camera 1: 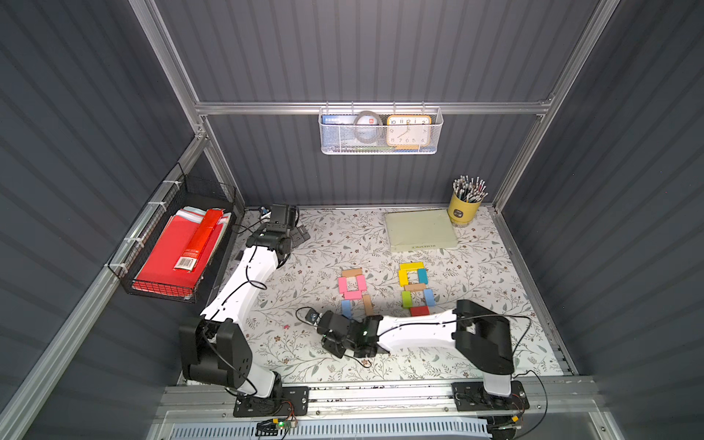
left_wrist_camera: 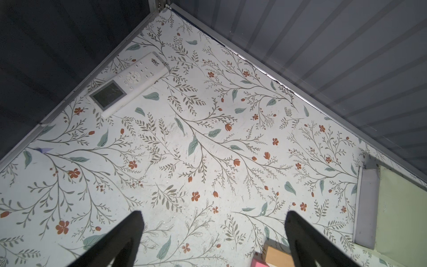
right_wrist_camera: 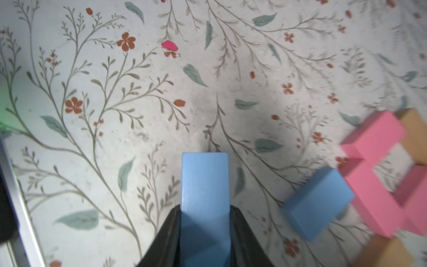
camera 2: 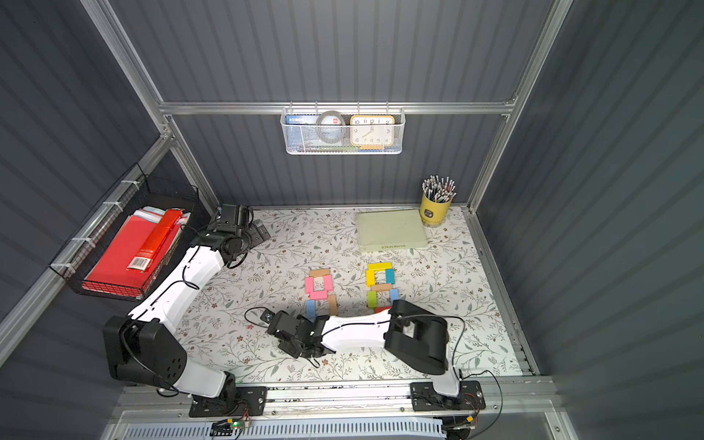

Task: Assemble the number 8 with building blocks
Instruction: Pick up the building block from the center of the board, then assemble the building block at the center of the board.

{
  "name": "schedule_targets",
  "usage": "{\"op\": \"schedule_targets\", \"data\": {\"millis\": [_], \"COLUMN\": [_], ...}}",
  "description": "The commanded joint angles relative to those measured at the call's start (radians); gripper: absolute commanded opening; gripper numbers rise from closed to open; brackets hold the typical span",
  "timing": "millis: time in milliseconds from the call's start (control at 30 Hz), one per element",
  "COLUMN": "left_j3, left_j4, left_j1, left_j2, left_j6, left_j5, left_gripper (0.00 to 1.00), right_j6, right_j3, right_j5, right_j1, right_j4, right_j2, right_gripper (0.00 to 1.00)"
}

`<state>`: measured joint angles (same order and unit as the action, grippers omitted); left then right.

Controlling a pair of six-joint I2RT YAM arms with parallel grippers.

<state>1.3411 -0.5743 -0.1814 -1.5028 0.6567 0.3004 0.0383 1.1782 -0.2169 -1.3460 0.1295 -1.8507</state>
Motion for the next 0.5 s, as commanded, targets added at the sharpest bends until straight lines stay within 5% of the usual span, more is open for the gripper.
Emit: {"op": "schedule_targets", "data": {"millis": [0, 200, 467], "left_j3": [-0.023, -0.06, -0.121], "left_j4": [0.035, 0.093, 0.16], "left_j1": [0.008, 0.009, 0.008], "left_j2": [0.023, 0.023, 0.025], "left_j6": [-0.03, -0.058, -0.08], "left_j5": [-0.016, -0.031, -0.045], "left_gripper": [0.99, 0.99, 0.99], "right_j6": [0.223, 0.4, 0.665], "right_j3": [-0.114, -0.225, -0.4], "right_j5": [0.081, 0.196, 0.163], "right_j1": [0.006, 0.099, 0.161], "right_j4": [0.0, 0.071, -0.09], "right_j2": [0.124, 0.26, 0.375], "right_gripper": [0.03, 0.0, 0.01]}}
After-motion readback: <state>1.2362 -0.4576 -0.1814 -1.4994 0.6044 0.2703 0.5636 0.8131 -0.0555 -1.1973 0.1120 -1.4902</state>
